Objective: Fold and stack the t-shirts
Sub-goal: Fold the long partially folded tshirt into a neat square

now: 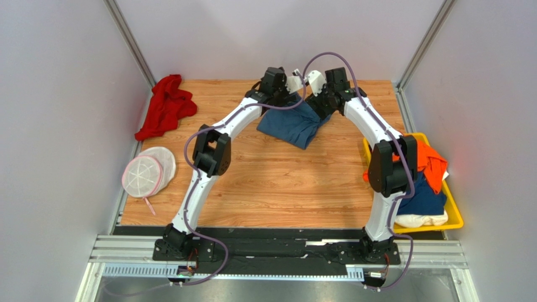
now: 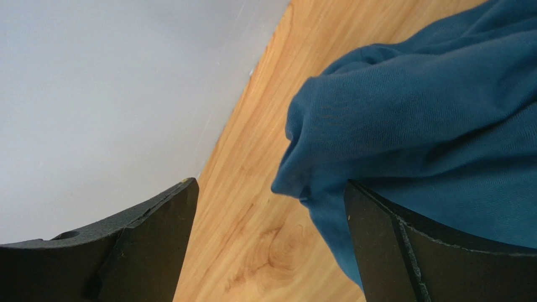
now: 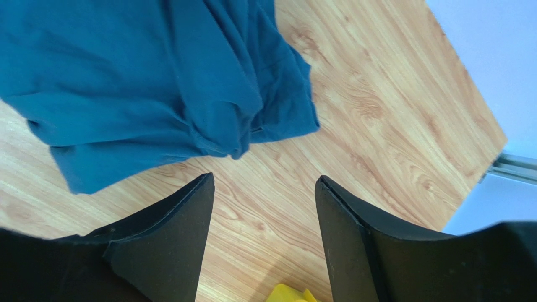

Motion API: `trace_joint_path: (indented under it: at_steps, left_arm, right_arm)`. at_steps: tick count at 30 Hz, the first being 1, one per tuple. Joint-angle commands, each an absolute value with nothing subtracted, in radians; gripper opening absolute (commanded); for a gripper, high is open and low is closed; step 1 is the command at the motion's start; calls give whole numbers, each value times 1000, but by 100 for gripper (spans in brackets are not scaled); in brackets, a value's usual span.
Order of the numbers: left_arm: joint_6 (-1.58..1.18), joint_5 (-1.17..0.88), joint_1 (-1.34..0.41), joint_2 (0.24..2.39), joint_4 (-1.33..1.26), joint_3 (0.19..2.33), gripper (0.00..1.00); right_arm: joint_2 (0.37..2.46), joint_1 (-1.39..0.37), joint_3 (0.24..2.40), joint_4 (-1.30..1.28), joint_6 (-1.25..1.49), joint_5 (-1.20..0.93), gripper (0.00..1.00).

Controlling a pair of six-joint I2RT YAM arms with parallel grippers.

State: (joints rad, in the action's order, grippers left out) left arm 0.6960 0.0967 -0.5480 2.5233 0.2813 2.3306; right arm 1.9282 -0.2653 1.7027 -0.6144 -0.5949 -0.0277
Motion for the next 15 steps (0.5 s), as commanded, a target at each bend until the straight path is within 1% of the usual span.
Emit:
trace_joint_path:
  at_steps: [1,12,14,15]
  left_arm:
    - [601,38,-520,2379,324,2284,96]
    - [600,-23,-424,2181,265,2019,97]
    - [607,-23,-411,2158,255,1975,97]
    - [606,-28,-399,2154,246,1961,97]
  right_arm:
    - [1950,-270,1739,-610,-540,-100,65]
    - [2077,-270,1831,-607,-508,-172,63]
    - [2098,-270,1848,-609,-509,-173,61]
    - [2120,-270,1865,-607,-511,-175,59]
